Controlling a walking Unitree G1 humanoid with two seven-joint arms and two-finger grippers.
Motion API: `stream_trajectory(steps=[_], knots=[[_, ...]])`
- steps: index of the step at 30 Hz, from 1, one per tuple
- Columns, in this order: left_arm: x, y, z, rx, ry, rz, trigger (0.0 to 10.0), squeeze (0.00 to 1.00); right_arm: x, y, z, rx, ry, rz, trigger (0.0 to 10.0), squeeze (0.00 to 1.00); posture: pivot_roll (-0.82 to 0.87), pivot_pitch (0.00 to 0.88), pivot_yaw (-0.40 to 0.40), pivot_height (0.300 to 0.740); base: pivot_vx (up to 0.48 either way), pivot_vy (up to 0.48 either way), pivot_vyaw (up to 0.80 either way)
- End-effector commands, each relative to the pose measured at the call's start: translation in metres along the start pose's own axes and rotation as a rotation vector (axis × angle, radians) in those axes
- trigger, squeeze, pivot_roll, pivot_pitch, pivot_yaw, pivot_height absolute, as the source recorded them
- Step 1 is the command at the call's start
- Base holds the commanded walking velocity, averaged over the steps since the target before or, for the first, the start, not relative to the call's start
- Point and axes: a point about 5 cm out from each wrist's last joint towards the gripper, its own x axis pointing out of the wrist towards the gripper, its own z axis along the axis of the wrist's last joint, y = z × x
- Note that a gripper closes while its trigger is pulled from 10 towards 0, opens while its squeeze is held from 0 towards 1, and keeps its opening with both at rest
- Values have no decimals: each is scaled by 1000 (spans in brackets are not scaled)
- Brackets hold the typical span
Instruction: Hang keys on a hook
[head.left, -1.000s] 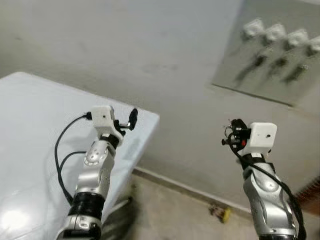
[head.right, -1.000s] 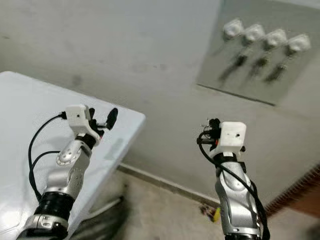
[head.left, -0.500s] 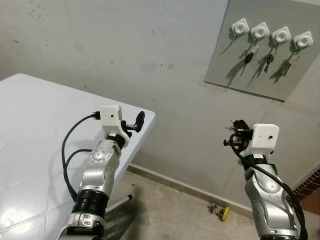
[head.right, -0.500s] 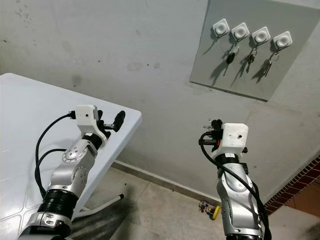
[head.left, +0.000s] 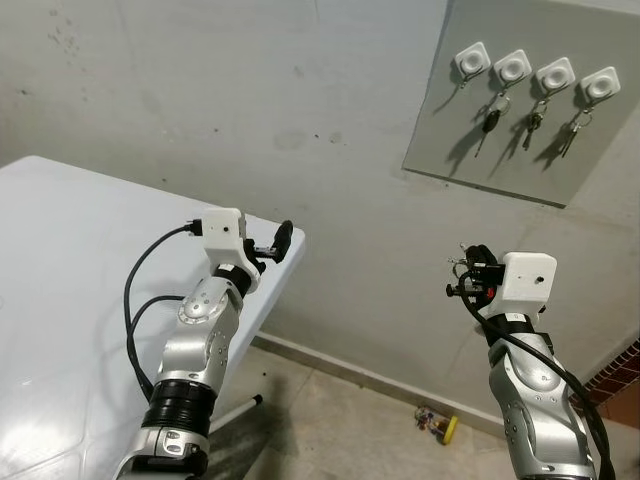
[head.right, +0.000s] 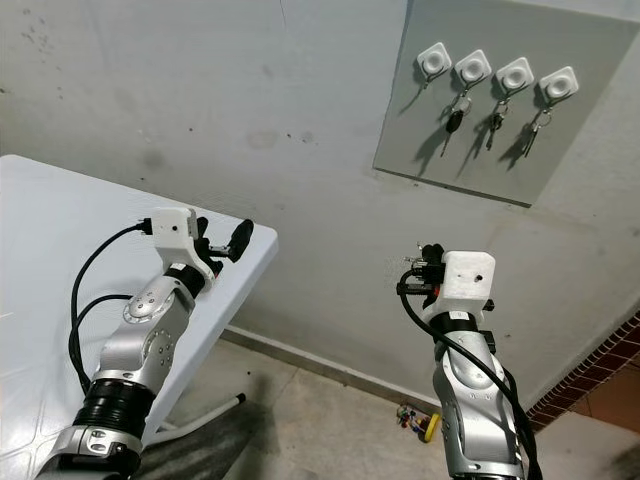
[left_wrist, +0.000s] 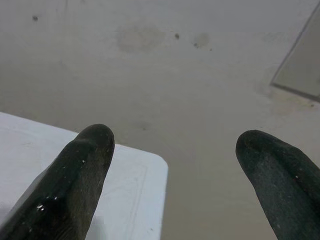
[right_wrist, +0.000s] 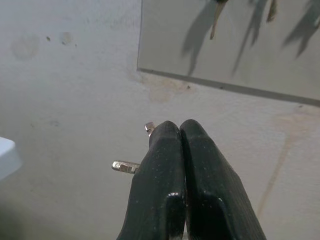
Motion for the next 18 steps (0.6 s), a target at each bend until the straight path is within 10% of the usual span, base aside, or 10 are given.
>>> stream_trajectory(steps=[1, 18], knots=[[-1, -1, 2, 11, 2, -7, 10000, 0, 0, 1, 4, -5, -17, 2, 10000, 0, -17, 0, -48, 740, 319, 0, 0], [0, -2, 4, 22, 3, -12, 10000, 0, 1, -1, 3, 12, -7, -12, 10000, 0, -16, 0, -42, 740, 318, 0, -239]])
